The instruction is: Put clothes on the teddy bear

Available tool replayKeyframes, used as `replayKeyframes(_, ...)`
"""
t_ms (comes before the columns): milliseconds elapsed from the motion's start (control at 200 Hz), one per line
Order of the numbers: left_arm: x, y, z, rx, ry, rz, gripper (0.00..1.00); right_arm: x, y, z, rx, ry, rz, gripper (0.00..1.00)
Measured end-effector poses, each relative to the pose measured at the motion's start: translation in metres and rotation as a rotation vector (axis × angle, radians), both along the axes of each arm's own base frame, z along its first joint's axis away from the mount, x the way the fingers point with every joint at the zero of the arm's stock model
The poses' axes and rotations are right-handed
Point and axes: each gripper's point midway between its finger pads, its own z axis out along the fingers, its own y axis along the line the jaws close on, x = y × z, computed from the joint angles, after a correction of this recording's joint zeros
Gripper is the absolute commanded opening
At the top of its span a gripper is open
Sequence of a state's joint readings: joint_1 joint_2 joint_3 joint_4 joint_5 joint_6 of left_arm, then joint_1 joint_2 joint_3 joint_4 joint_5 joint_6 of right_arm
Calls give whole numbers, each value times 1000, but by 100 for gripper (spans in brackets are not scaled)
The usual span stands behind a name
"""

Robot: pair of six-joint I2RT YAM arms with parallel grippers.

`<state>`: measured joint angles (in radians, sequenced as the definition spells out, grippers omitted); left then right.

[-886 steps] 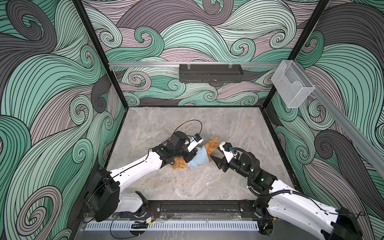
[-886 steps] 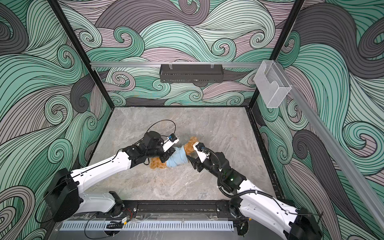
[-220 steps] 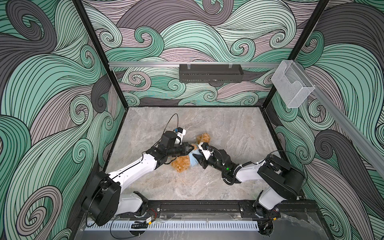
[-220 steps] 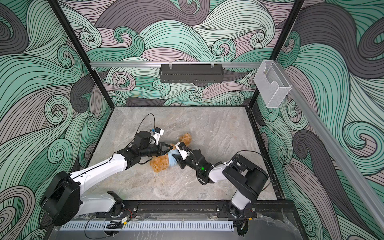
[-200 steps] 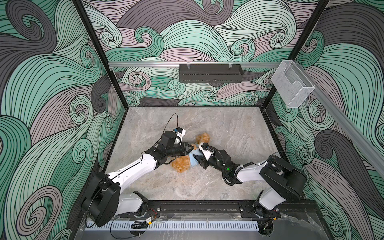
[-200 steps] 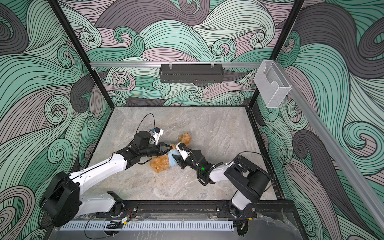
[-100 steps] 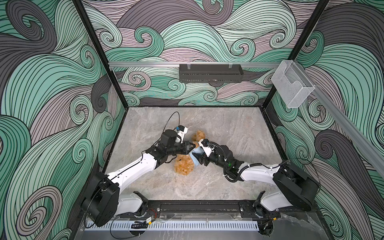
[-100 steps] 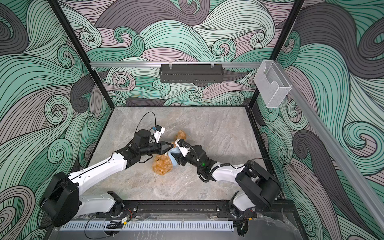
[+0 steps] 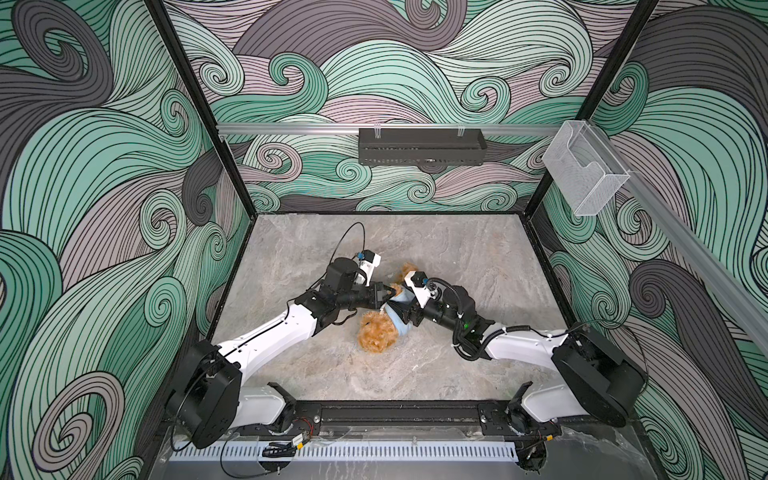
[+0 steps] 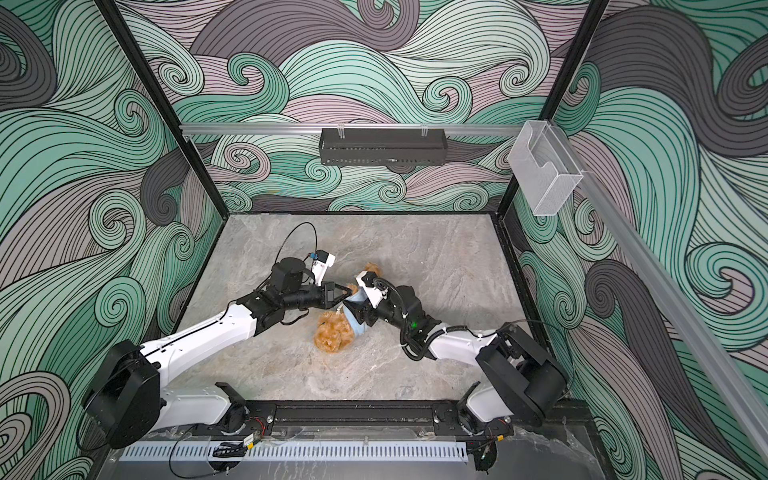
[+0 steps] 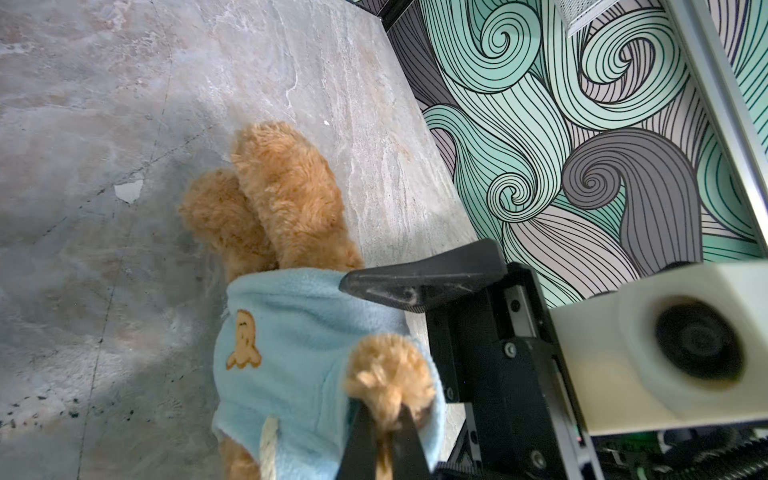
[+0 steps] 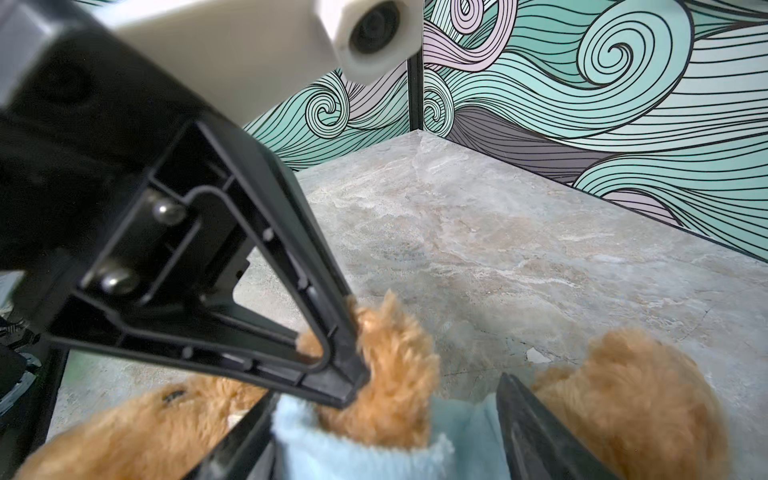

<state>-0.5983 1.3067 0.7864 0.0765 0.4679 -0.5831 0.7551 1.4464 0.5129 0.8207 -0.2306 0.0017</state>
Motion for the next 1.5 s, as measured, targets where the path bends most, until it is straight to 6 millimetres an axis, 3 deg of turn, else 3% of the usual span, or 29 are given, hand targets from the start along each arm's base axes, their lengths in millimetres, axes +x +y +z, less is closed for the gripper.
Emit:
replayKeyframes(185,-1,-4,-5,3,16,-16,0,2,5,-13,-13,31,21,50)
replayKeyframes(390,-1,-1,-10,18,36,-3,0,3,3,-41,-35,43,-4,42)
replayKeyframes(590,0,6,-13,29,63,29,0,4,8,-48,-36,23,-37,39)
replayKeyframes(1120,-4,15,-9,30,84,40,0,2,-3,-57,-21,34,-107,57)
replayKeyframes(1501,0,15,-7,96,-31,-43,0,-10,-13,-49,-74,90,-83,80)
